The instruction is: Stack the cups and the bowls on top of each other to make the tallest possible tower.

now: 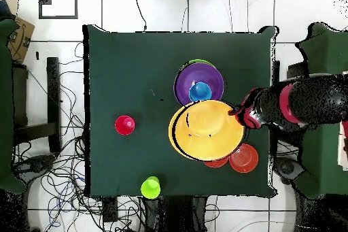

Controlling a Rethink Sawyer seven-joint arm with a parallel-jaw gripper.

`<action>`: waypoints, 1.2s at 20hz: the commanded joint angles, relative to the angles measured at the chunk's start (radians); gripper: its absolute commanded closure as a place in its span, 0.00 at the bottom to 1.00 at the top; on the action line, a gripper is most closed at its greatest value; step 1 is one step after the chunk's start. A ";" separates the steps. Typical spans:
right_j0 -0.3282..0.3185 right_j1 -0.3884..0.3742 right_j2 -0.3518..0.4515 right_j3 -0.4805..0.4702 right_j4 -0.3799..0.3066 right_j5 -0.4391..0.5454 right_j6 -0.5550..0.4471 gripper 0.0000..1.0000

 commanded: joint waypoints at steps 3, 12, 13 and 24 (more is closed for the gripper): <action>0.072 0.046 -0.109 -0.097 -0.102 0.081 -0.374 1.00; 0.091 0.051 -0.123 -0.132 -0.104 0.099 -0.377 1.00; 0.092 0.050 -0.124 -0.133 -0.102 0.100 -0.373 1.00; 0.133 0.051 -0.147 -0.171 -0.092 0.139 -0.353 1.00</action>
